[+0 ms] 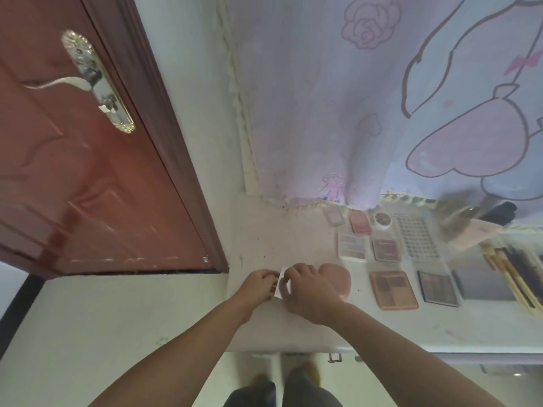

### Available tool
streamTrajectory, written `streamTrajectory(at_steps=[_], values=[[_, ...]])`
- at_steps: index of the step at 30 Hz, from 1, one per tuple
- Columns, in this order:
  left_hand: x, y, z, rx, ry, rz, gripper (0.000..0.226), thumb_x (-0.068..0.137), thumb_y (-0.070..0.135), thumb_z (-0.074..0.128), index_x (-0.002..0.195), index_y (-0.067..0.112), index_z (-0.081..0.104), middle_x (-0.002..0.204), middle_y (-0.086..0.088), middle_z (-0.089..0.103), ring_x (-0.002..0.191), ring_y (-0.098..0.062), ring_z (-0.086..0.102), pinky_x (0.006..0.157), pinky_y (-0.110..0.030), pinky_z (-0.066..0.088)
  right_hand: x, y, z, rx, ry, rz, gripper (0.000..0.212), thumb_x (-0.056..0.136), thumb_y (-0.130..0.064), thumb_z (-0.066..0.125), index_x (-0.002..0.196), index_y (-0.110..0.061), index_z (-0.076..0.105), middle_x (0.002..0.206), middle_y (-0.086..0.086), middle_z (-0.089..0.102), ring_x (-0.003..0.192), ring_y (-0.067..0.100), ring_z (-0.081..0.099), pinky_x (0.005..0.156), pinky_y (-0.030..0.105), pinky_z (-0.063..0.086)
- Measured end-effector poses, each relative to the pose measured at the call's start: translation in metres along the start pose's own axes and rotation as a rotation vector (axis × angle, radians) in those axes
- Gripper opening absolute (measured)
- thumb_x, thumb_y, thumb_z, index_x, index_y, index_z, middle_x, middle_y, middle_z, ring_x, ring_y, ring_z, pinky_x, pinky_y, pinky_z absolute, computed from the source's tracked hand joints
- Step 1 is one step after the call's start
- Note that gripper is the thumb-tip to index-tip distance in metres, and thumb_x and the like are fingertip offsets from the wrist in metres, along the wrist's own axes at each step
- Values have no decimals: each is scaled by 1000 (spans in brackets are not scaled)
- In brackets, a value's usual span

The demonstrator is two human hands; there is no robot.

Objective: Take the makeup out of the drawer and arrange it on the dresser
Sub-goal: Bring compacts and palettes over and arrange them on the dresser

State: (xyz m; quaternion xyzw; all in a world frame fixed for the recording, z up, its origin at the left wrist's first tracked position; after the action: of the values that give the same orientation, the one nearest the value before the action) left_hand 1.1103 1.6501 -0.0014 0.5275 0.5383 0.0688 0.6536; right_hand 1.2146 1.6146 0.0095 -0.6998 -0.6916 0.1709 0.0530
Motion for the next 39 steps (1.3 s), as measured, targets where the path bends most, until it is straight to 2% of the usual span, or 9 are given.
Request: streamTrajectory(at_steps=[2, 4, 7, 9, 14, 19, 27, 35, 39], values=[[-4, 10, -1, -177, -64, -29, 25, 100, 22, 39, 100, 14, 62, 96, -7, 63, 86, -19, 59, 80, -29, 48, -4, 7, -29, 161, 79, 81, 32, 79, -57, 54, 105, -41, 44, 110, -18, 50, 87, -3, 49, 61, 5, 32], [-13, 24, 10, -361, -230, -74, 31, 97, 39, 45, 97, 14, 65, 93, -7, 64, 86, -21, 62, 89, -34, 50, -8, 10, -56, 334, 102, 133, 37, 68, -65, 58, 96, -51, 37, 102, -26, 47, 80, -13, 49, 58, 5, 37], [-29, 53, 28, -582, -433, -63, 54, 84, 53, 55, 117, 10, 62, 106, -12, 58, 86, -23, 63, 93, -41, 51, -10, 5, -87, 539, 136, 72, 39, 66, -56, 65, 95, -50, 40, 104, -21, 50, 94, 1, 52, 76, 27, 48], [-36, 68, 35, -649, -476, -32, 60, 81, 52, 58, 125, 12, 58, 115, -13, 54, 91, -23, 61, 85, -38, 54, -13, 2, -102, 566, 159, 8, 39, 71, -44, 70, 99, -45, 42, 104, -16, 51, 96, 5, 51, 77, 22, 42], [-42, 83, 48, -784, -442, -32, 52, 90, 45, 55, 131, 12, 55, 125, -9, 51, 103, -23, 59, 88, -40, 53, -17, 5, -118, 601, 150, -23, 39, 75, -42, 70, 104, -36, 45, 112, -14, 49, 103, 0, 49, 82, 11, 38], [-44, 90, 57, -796, -414, -6, 44, 90, 42, 57, 127, 18, 59, 124, -1, 58, 104, -19, 61, 94, -45, 48, -18, 7, -136, 638, 222, -85, 30, 71, -46, 69, 86, -49, 44, 111, -18, 50, 102, -7, 49, 82, 2, 36], [-44, 103, 67, -771, -396, 11, 53, 90, 42, 56, 136, 15, 50, 122, -5, 48, 97, -26, 51, 89, -43, 46, -16, 20, -154, 719, 235, -145, 25, 65, -48, 70, 82, -41, 53, 104, -16, 54, 103, 3, 52, 88, 25, 47], [-40, 101, 77, -766, -407, 9, 58, 90, 45, 56, 139, 15, 45, 120, -5, 48, 100, -29, 50, 89, -44, 47, -17, 29, -155, 726, 212, -167, 26, 65, -47, 71, 80, -32, 55, 101, -15, 56, 101, 3, 52, 82, 18, 46], [-39, 101, 81, -845, -377, -17, 56, 90, 43, 56, 138, 16, 47, 127, -6, 55, 97, -27, 57, 87, -45, 50, -17, 32, -153, 702, 164, -152, 30, 68, -45, 71, 86, -30, 53, 102, -14, 57, 101, 6, 54, 90, 26, 47]])
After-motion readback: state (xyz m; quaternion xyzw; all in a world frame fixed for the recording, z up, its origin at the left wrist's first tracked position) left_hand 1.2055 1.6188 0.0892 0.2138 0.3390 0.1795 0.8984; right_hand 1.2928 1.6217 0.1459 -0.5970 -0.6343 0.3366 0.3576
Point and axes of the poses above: each hand's wrist, its own x-axis towards the middle knuckle, its own z-axis out of the palm, y = z × x, the point moved 8 cm from there along x, towards the middle knuckle
